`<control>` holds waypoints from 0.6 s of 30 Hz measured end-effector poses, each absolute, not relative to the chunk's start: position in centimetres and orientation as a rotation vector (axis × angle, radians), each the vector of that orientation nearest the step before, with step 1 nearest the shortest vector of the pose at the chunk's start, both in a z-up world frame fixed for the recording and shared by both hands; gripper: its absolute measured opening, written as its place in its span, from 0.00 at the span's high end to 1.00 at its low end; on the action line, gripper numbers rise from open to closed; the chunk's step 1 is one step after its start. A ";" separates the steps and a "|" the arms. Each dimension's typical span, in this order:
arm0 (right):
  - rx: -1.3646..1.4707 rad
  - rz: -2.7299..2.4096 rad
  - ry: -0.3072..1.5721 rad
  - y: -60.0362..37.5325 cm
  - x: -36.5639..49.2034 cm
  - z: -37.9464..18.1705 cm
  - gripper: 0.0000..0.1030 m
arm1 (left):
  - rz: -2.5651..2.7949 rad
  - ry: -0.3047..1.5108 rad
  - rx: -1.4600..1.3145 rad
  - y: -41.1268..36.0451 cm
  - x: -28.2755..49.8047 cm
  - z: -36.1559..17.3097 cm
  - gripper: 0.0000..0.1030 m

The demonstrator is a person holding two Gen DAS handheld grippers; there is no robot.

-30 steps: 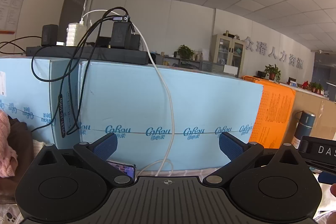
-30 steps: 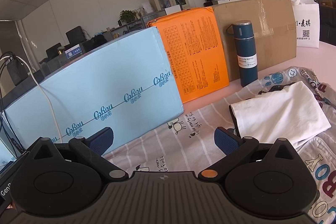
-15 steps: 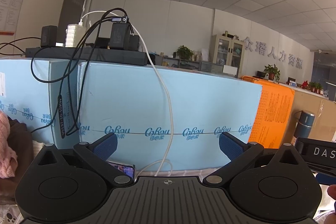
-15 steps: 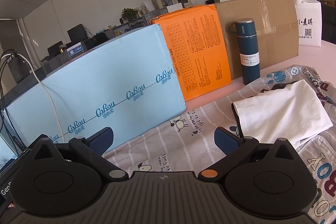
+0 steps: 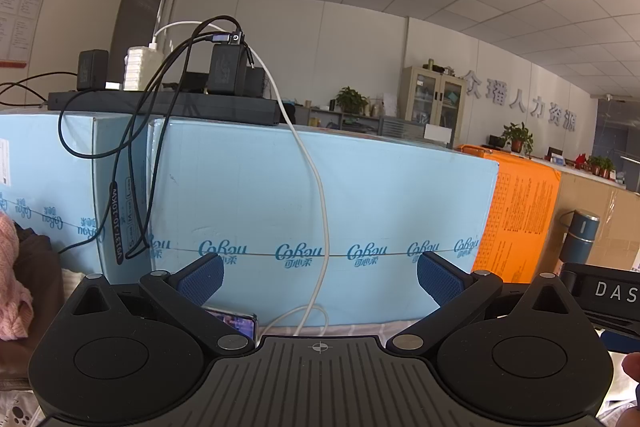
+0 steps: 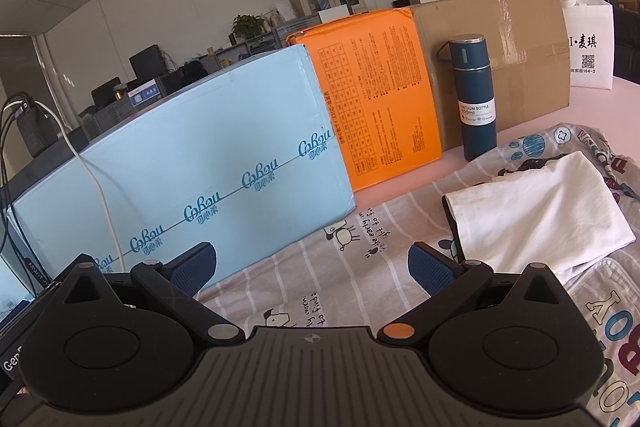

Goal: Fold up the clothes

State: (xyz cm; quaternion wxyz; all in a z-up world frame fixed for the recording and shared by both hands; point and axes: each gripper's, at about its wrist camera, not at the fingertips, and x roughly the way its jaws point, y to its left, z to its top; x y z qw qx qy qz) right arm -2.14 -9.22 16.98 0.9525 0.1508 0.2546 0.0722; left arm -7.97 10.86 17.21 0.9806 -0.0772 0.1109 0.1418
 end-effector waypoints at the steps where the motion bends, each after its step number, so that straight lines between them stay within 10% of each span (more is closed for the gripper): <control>1: 0.307 0.147 0.517 -9.2 -2.1 17.0 0.00 | 0.285 0.223 -0.155 10.9 -8.0 17.2 0.00; 18: 0.377 0.344 0.361 -11.0 -5.0 18.4 0.00 | 0.243 0.145 -0.090 10.1 -10.7 18.5 0.00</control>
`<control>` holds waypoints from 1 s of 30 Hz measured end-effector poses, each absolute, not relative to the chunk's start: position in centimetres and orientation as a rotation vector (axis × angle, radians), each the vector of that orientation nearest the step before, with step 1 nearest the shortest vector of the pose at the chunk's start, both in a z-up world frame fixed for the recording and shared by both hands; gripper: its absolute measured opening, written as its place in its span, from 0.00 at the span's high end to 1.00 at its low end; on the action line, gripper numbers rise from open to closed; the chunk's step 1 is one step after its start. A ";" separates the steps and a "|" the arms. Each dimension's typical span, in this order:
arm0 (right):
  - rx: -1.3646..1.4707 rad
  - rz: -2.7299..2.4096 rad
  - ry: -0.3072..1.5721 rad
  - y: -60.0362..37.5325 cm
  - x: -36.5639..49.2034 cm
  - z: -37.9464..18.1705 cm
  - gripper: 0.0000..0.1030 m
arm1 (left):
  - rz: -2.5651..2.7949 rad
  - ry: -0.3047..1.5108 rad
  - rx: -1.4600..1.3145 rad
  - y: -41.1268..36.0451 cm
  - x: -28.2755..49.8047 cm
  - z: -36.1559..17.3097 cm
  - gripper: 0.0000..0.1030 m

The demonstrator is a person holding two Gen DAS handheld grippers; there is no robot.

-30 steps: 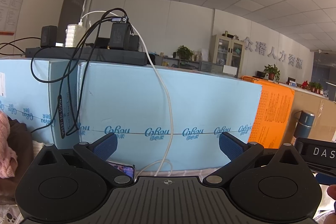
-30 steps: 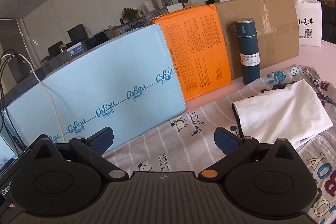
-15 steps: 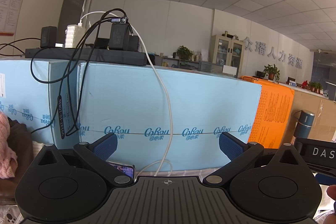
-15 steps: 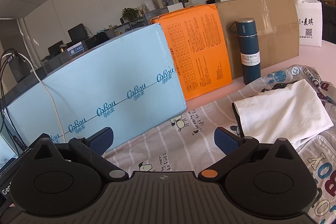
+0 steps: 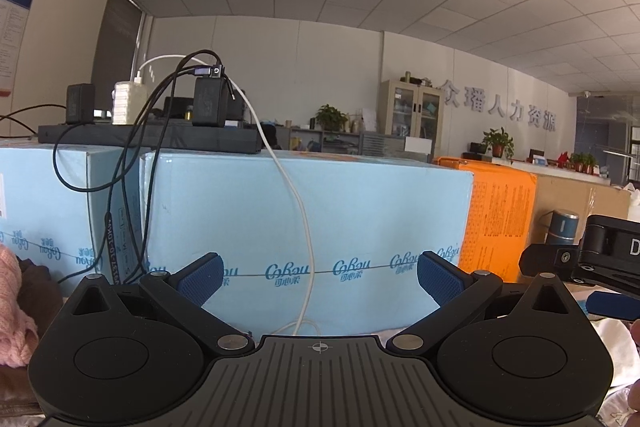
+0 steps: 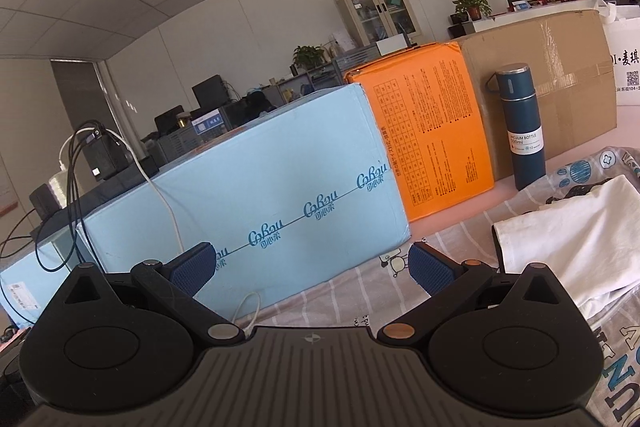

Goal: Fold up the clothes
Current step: 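Move both tools onto the pink knit sweater and open the fingers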

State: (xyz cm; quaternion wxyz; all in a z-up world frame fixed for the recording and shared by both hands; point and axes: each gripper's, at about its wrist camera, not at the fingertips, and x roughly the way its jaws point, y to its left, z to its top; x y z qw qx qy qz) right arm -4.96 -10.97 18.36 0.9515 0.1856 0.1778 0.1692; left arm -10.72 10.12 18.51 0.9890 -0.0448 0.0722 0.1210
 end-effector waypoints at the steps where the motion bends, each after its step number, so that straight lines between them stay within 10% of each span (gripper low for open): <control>1: 0.386 0.349 0.346 -11.1 -5.1 18.4 0.00 | 0.245 0.131 -0.089 10.1 -11.2 18.7 0.00; 30: 0.308 0.739 0.215 -5.8 -8.7 16.8 0.00 | 0.774 -0.013 -0.035 18.0 -30.5 13.4 0.00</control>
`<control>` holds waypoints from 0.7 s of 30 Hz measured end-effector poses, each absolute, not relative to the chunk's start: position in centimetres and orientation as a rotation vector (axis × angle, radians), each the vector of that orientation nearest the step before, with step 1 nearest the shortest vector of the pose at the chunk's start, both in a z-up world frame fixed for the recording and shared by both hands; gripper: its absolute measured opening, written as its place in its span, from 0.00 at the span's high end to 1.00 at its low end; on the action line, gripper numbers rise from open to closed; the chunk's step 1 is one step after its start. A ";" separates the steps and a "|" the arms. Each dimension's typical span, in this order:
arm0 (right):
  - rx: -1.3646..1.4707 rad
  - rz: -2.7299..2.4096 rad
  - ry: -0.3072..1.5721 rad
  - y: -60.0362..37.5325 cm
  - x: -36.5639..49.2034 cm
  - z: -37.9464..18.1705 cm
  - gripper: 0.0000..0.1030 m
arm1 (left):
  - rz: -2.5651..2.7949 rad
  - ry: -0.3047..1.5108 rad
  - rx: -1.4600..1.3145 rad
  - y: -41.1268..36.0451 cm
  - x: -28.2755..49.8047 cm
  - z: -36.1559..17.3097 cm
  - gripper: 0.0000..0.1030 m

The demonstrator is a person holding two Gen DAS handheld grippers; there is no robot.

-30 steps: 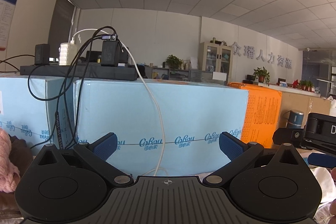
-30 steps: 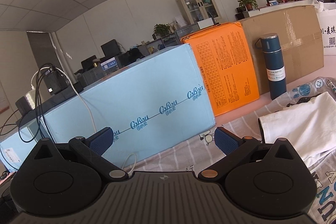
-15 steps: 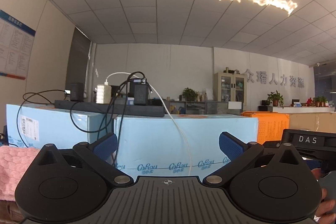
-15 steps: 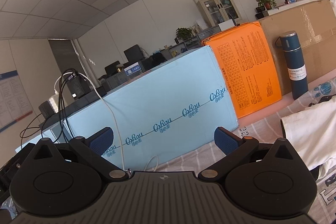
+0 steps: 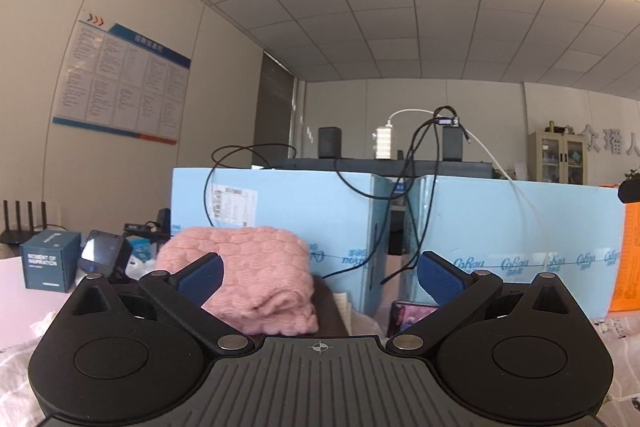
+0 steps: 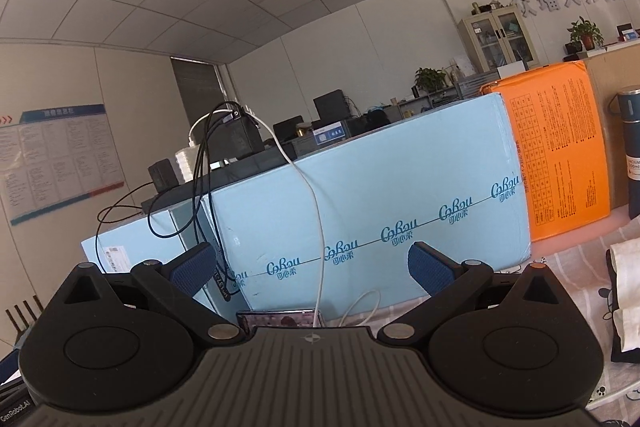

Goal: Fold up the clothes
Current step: 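Move both tools onto the pink knit sweater and open the fingers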

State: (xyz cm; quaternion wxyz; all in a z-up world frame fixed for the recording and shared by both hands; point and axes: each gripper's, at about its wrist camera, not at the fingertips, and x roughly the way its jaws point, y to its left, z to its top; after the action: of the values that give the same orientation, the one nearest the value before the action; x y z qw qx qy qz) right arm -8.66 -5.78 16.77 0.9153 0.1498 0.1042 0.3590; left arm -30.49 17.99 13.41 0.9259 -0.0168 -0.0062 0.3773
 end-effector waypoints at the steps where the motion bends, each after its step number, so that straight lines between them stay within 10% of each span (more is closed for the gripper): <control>1: 0.302 0.754 0.205 -5.4 -8.9 16.6 0.00 | 0.799 -0.013 -0.038 18.9 -31.4 13.4 0.00; 21: 0.254 0.995 0.054 5.1 -12.9 19.0 0.00 | 0.744 -0.402 -0.451 38.7 -35.6 13.8 0.00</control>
State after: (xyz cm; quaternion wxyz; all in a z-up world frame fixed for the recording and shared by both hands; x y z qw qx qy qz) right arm -12.91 5.08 18.97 0.8706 0.1213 0.0259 0.4760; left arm -35.56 38.72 13.82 0.8873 -0.2171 -0.1932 0.3581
